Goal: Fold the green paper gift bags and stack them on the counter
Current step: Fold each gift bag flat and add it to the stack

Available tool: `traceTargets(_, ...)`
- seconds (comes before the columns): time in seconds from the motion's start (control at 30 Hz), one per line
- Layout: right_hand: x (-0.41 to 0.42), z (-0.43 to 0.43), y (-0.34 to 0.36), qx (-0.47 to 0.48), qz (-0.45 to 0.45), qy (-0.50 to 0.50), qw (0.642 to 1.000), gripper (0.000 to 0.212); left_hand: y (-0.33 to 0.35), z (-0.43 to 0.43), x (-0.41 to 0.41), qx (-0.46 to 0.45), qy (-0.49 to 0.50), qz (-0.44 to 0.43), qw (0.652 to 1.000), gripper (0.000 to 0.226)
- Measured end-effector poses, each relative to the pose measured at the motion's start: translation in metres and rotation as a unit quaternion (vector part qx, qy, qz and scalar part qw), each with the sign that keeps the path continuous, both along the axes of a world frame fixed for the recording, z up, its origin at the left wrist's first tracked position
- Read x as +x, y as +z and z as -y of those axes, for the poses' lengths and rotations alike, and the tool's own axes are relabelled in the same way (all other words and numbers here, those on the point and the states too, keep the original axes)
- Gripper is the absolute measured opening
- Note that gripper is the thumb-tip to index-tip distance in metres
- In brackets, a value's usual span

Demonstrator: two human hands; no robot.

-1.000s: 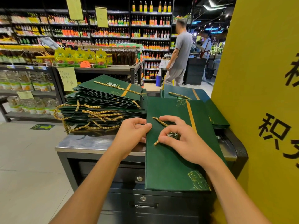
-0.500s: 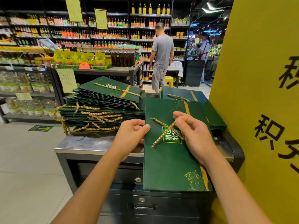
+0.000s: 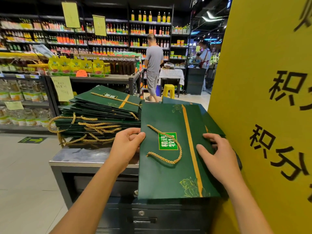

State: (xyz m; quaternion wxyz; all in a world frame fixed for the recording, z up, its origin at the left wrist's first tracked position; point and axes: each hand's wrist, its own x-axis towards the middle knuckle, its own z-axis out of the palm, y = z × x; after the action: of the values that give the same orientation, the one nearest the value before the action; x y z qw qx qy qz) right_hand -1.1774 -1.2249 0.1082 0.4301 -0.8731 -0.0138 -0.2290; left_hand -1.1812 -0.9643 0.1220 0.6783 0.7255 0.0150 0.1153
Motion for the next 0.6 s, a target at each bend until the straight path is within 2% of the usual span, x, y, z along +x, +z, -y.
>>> traceTargets(0.17, -0.014, -0.001, -0.001, 0.068, -0.012, 0.047, 0.996, 0.047, 0.002, 0.000, -0.003, -0.020, 0.042, 0.036, 0.998, 0.017)
traceTargets(0.37, -0.018, -0.002, 0.004, 0.154, 0.008, 0.034, 0.987, 0.046, 0.003, 0.002, -0.015, -0.032, 0.040, 0.080, 0.995, 0.010)
traceTargets(0.6, -0.013, 0.005, 0.002, 0.219, -0.018, -0.001, 0.975, 0.031, 0.001, -0.005, -0.037, 0.045, -0.080, 0.072, 0.993, 0.059)
